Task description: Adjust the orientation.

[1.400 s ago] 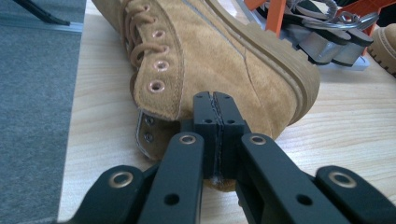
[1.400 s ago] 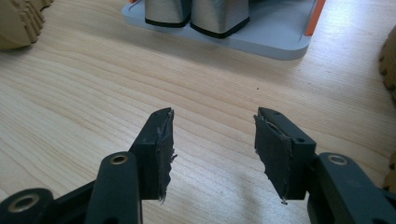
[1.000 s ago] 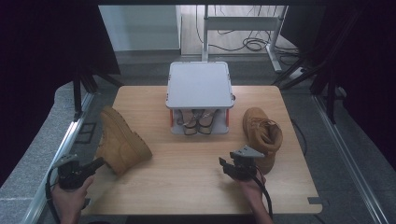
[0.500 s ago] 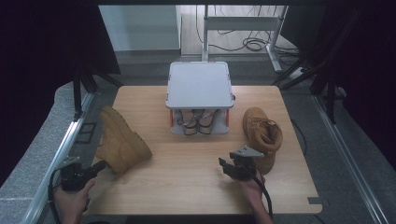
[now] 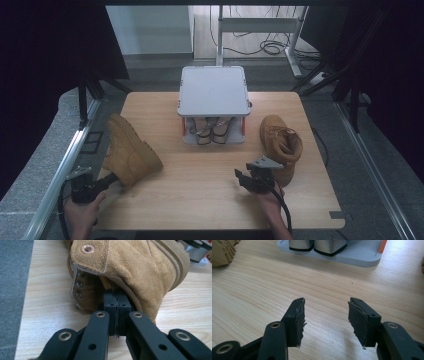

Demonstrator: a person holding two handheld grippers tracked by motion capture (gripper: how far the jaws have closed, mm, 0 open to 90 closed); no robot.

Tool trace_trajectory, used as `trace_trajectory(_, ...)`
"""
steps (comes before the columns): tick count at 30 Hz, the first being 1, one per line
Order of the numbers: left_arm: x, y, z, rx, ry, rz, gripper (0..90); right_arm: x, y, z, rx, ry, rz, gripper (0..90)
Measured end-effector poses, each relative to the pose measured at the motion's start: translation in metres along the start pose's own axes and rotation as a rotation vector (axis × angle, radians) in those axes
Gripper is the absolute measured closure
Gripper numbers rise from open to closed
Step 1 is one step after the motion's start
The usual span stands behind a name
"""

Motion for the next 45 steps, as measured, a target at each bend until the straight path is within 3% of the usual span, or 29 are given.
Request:
trace_trajectory(11, 0.003, 0.009, 0.015, -0.019, 0.019, -0.012, 89.8, -0.001, -0.001, 0.002, -0.003, 0.008, 0.005, 47.0)
trace_trajectory(22, 0.002, 0.028, 0.036, -0.048, 0.056, -0.026, 89.8, 0.004, 0.000, 0.005, -0.010, 0.026, 0.007, 47.0)
trace_trajectory(35, -0.001, 0.040, 0.048, -0.076, 0.070, -0.048, 89.7, 0.004, 0.002, 0.004, -0.012, 0.020, 0.000, 47.0)
trace_trajectory(45, -0.019, 0.057, 0.044, -0.111, 0.031, -0.063, 89.7, 0.006, 0.005, 0.005, -0.015, 0.023, -0.009, 46.9)
Point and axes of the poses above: each handheld gripper's, and its own axes: x roughly backward along the jaws, z roughly out of its top, y roughly to its right, the point moved 10 cm from there along -x, roughly forward along the jaws, and after that the axes turned 5 degrees about x, right-handed, at the moved point
